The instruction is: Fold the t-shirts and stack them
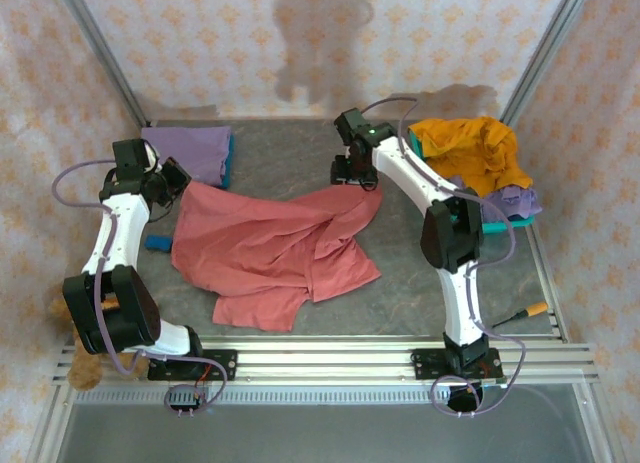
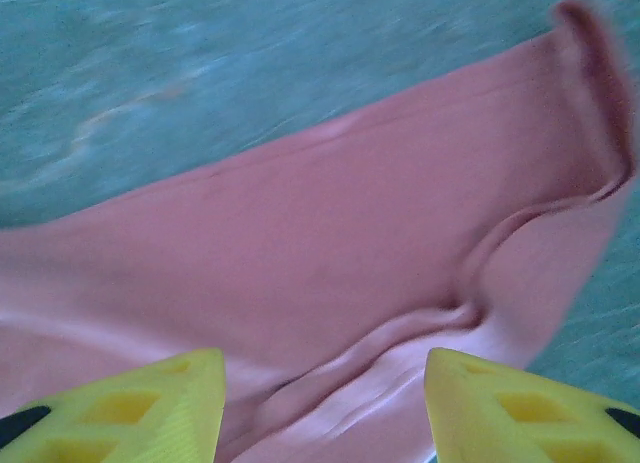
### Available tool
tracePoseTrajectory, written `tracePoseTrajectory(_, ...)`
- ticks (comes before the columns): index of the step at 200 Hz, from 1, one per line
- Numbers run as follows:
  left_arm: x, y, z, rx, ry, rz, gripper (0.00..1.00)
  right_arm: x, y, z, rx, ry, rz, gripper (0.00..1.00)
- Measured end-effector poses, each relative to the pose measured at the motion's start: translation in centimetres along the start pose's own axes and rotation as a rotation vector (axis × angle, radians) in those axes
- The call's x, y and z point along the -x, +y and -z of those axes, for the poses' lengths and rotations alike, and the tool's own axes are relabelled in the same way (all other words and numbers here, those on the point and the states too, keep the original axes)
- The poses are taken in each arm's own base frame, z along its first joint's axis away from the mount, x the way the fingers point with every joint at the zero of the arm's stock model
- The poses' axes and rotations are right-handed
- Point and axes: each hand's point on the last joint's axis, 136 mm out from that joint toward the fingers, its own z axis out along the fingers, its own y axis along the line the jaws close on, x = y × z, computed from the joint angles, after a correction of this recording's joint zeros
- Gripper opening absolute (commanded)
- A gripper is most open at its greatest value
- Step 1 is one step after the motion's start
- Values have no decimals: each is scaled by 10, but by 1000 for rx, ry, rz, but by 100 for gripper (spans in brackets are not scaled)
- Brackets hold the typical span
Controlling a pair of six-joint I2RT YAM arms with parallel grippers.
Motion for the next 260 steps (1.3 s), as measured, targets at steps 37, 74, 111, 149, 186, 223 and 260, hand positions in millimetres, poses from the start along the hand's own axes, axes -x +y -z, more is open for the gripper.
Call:
tracePoseTrajectory(37,-6,1,-9,-2,32,6,0,18,-36,-50,-152,42,62,55)
tracePoseTrajectory(74,-20,-2,-23,5,81,-8,0,38,-53,-61,-229,19,115,55)
tracePoseTrajectory(111,-21,-11,-25,-5,90,-24,0,52,-75,-59,-261,0,121,56)
tracePoseTrajectory(149,-24,-16,-32,-8,107,-36,0,58,-92,-72,-235,12,101,56)
tracePoseTrajectory(186,-26,-18,-35,-8,115,-40,0,59,-94,-92,-164,39,79,53)
tracePoseTrajectory(223,-26,-19,-36,-8,115,-40,0,58,-89,-98,-122,48,74,48)
tracePoseTrajectory(260,-24,-20,-35,-11,111,-42,0,61,-86,-99,-103,33,59,36)
